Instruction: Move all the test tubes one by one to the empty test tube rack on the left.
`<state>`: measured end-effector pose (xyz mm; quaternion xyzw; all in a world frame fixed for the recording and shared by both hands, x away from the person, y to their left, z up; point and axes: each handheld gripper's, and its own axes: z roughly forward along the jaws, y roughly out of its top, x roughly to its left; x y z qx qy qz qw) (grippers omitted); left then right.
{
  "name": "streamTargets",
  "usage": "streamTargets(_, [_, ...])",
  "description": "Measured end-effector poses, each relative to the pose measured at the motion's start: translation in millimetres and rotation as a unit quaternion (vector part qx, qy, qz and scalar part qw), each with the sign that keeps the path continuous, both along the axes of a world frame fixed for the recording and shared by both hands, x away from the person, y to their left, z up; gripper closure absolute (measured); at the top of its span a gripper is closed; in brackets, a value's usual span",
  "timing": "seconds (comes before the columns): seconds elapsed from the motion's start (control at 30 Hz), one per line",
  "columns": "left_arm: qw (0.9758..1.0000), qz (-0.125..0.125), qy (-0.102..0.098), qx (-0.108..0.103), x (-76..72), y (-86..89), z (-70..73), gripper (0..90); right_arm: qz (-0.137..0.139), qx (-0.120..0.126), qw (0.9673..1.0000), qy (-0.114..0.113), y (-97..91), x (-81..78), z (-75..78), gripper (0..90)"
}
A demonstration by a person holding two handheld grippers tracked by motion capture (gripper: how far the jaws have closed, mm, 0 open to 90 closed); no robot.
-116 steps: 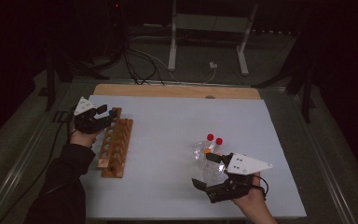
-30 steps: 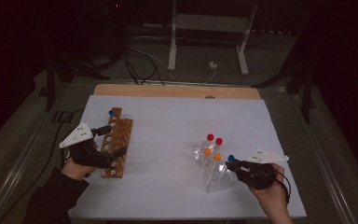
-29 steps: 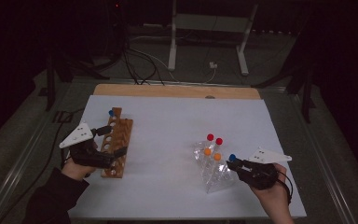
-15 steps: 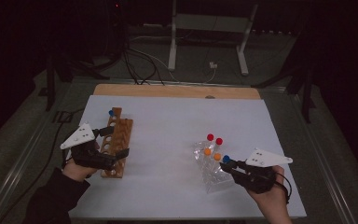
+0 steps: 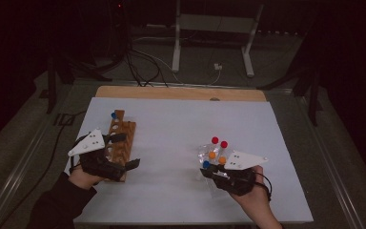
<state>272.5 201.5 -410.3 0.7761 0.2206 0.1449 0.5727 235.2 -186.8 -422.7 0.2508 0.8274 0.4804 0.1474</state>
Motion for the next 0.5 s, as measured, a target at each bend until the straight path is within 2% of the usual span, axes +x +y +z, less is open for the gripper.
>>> streamTargets(0.27, [0.9994, -0.033, -0.005, 0.001, -11.8, -20.2, 6.2, 2.3, 0.021, -0.009, 0.9997, 0.003, 20.5, 3.4, -2.2, 77.0])
streamTargets(0.5, [0.9973, -0.072, -0.006, 0.008, -22.7, -41.5, 7.3, 2.3, 0.043, -0.023, 0.9987, 0.011, 37.4, 2.1, -8.6, 77.0])
